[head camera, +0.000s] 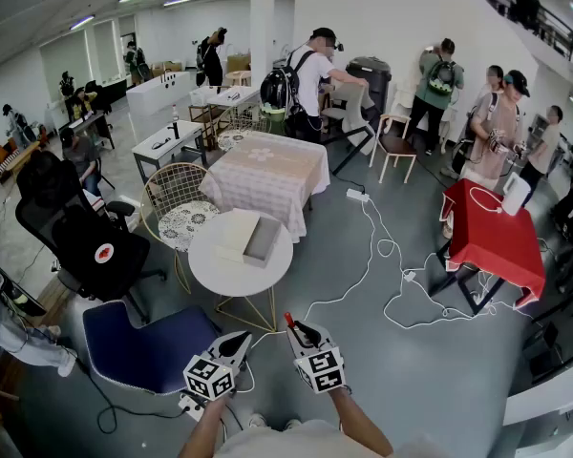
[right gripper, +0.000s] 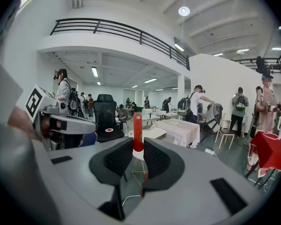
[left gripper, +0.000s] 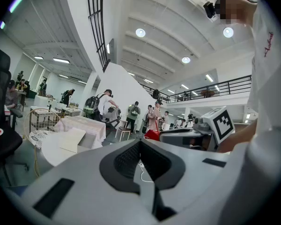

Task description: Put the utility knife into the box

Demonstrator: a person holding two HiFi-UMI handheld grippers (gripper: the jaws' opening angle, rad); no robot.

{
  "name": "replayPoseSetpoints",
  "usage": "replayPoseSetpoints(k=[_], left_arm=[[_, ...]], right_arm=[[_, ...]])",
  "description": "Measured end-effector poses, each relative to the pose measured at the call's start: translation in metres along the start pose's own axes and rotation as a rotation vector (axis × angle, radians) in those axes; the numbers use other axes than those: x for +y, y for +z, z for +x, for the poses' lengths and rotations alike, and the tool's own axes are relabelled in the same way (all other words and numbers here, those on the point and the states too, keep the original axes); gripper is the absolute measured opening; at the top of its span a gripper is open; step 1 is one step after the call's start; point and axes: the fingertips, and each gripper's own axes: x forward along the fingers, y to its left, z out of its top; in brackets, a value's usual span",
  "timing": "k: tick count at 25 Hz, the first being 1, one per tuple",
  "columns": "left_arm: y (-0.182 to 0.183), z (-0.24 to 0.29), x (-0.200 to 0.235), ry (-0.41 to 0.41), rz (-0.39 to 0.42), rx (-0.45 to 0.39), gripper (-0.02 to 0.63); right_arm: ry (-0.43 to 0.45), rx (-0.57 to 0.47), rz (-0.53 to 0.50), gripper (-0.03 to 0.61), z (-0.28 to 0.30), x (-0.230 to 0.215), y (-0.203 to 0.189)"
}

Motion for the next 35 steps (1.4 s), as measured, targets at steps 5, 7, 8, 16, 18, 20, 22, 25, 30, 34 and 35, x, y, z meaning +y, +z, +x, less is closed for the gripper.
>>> replayPoseSetpoints(k=[5, 7, 8, 16, 18, 20, 22, 25, 30, 34, 35], left_arm=[[-0.001, 0.001, -0.002, -0.008, 0.0, 0.007, 0.011], [-0.002, 0.002, -0.001, -0.007, 0.003, 0.01, 0.011], [-0.003, 0.002, -0.001, -0.007, 0.003, 0.011, 0.011], [-0.01, -0.002, -0.004, 0.009, -0.01, 0.033, 0.011], [-0.012, -0.002, -0.004, 0.017, -0.014, 0.036, 0.011], [-0.015, -0.001, -0.006, 0.023, -0.017, 0.04, 0.011], [-0.018, 0.0, -0.008, 0.029, -0.02, 0.045, 0.011], [-0.023, 0.003, -0.014, 0.031, -0.021, 0.049, 0.011], [-0.023, 0.014, -0.026, 0.027, -0.016, 0.044, 0.011], [-0.026, 0.017, -0.036, 0.032, -0.011, 0.047, 0.011], [-0.024, 0.017, -0.037, 0.034, -0.009, 0.046, 0.011]], right_arm=[[0.0, 0.008, 0.01, 0.08, -0.001, 0.001, -0.003], [0.002, 0.008, 0.011, 0.08, 0.001, 0.001, -0.005], [0.004, 0.008, 0.011, 0.08, 0.001, 0.002, -0.006], [0.029, 0.013, 0.042, 0.08, -0.002, 0.006, -0.013], [0.036, 0.016, 0.045, 0.08, -0.003, 0.006, -0.017], [0.044, 0.019, 0.047, 0.081, -0.005, 0.005, -0.022], [0.052, 0.021, 0.05, 0.081, -0.009, 0.005, -0.026], [0.062, 0.013, 0.055, 0.081, -0.016, 0.001, -0.032], [0.064, -0.012, 0.062, 0.081, -0.024, -0.013, -0.032], [0.071, -0.026, 0.061, 0.081, -0.029, -0.02, -0.03], [0.073, -0.029, 0.059, 0.081, -0.029, -0.021, -0.028]])
